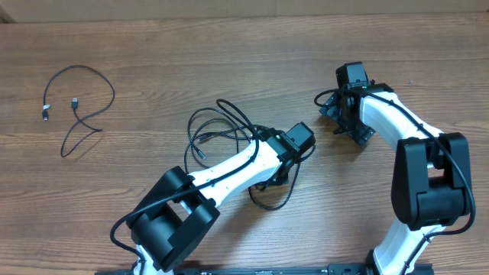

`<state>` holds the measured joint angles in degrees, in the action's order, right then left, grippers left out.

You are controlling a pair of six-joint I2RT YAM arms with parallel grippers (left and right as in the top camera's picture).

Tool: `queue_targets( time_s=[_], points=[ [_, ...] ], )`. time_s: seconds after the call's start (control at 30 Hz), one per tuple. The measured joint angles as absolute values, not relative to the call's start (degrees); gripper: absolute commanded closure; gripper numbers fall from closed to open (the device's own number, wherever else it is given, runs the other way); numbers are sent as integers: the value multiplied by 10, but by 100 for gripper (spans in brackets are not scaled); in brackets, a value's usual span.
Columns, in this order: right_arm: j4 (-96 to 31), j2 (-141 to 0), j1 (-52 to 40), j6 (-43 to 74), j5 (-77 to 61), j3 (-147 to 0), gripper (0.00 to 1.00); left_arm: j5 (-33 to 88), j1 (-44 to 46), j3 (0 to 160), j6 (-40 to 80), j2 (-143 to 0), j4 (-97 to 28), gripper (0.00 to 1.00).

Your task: Untangle cables

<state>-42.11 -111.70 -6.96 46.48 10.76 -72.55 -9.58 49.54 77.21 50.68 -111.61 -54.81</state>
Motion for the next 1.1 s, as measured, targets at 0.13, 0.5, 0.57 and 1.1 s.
queue_targets(
  time_s=[0.13, 0.5, 0.57, 1.1],
  points=[
    [-421, -1117, -69, 465, 107, -726, 0, -97, 495, 772, 507, -1116, -548, 60],
    [-421, -1117, -69, 465, 108, -726, 0, -110, 495, 772, 507, -1116, -548, 60],
    [-421, -1117, -70, 465, 107, -726, 0, -110, 495, 772, 507, -1116, -548, 61],
    [-421, -1117, -70, 465, 107, -726, 0, -134, 495, 772, 507, -1116, -554, 58]
  ],
)
